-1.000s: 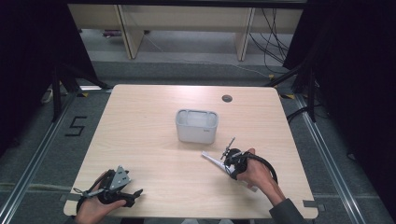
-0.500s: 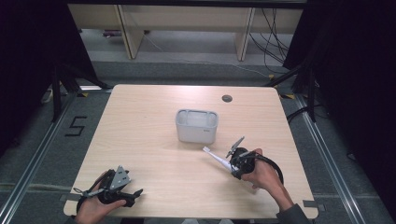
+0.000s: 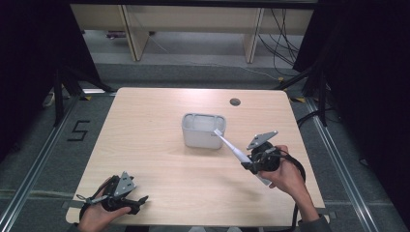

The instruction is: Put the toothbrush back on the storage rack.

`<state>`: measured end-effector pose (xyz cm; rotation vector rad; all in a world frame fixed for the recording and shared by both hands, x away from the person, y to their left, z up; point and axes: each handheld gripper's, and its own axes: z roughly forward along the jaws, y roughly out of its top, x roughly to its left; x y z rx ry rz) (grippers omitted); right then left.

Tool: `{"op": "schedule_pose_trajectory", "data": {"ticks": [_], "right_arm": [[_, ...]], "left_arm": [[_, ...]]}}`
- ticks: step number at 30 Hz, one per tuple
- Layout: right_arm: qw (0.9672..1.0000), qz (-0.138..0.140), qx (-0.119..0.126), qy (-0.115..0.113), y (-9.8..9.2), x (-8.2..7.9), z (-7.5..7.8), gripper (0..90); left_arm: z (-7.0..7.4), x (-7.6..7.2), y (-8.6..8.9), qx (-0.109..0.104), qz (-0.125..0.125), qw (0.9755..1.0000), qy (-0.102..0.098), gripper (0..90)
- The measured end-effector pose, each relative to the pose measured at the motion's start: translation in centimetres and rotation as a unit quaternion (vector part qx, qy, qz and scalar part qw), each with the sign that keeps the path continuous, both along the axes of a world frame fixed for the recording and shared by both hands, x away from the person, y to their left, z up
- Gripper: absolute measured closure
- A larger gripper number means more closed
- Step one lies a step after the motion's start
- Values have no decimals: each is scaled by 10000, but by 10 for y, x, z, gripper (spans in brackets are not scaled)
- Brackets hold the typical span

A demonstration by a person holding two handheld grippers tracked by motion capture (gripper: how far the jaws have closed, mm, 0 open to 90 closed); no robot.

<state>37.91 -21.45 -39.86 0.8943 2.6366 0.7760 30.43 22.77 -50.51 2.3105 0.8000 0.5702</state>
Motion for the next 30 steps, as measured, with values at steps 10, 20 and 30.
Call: {"op": "schedule_pose_trajectory", "data": {"ticks": [10, 20, 30], "right_arm": [[9950, -221, 790, -571, -4, 20, 11, 665], [9848, -448, 1436, -865, -1, 39, 15, 665], [9661, -623, 2157, -1274, 10, 59, 21, 665]], "left_arm": [[1, 1, 1, 21, -16, 10000, -44, 163], [0, 1, 1, 30, -39, 10000, -30, 162], [1, 1, 1, 13, -39, 10000, -62, 163]]}}
